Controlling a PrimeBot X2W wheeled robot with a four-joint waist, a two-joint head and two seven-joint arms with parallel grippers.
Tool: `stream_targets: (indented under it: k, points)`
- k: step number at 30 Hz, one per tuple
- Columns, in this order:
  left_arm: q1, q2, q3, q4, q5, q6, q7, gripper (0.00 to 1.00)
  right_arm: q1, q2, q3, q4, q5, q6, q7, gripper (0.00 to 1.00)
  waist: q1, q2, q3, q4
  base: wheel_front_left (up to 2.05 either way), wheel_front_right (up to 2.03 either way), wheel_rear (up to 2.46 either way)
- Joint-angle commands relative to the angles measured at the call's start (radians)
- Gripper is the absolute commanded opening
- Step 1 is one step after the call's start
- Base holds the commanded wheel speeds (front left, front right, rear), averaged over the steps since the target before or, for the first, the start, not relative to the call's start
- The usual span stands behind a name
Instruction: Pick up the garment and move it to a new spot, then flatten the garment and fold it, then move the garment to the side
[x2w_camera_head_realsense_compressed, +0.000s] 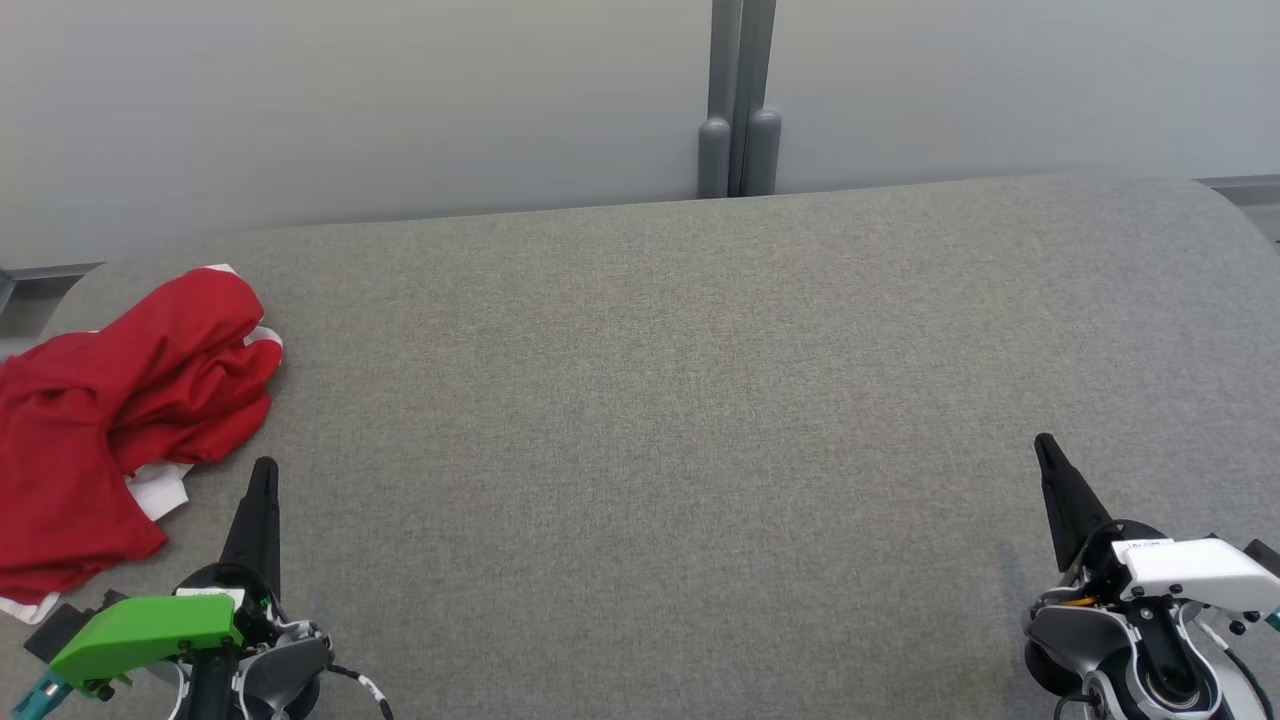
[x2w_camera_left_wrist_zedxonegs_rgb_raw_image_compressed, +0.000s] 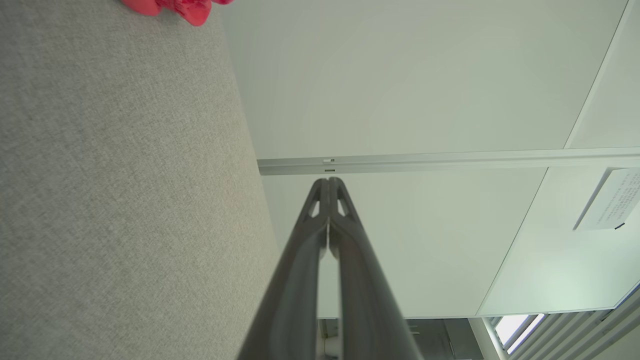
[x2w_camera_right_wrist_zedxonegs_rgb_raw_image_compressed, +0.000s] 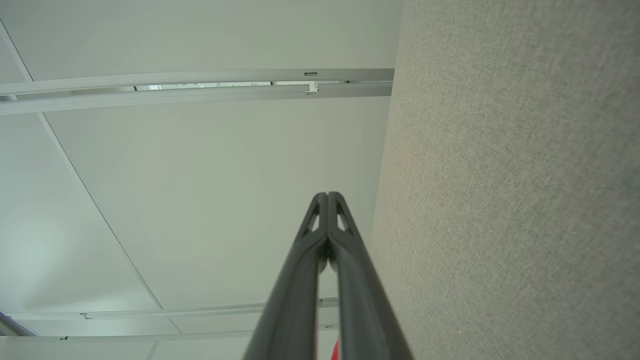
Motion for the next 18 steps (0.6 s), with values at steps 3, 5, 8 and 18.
stream_targets:
  k: [3,5,8,18]
  points:
    - [-0.017,0.002,0.002,-0.001,0.007,-0.001,0.001,0.0,-0.011,-0.002,0.0,0.002,-0.008,0.001,-0.001,0.0,0.0,0.0,0.0,0.0,0.0,0.0,0.0]
    - [-0.017,0.002,0.002,-0.001,0.007,-0.001,0.001,0.0,-0.011,-0.002,0.0,0.002,-0.008,0.001,-0.001,0.0,0.0,0.0,0.0,0.0,0.0,0.0,0.0]
    - [-0.017,0.002,0.002,-0.001,0.007,-0.001,0.001,0.0,-0.011,-0.002,0.0,0.002,-0.008,0.001,-0.001,0.0,0.0,0.0,0.0,0.0,0.0,0.0,0.0]
    - [-0.017,0.002,0.002,-0.001,0.007,-0.001,0.001,0.0,-0.011,-0.002,0.0,0.002,-0.008,0.001,-0.001,0.0,0.0,0.0,0.0,0.0,0.0,0.0,0.0]
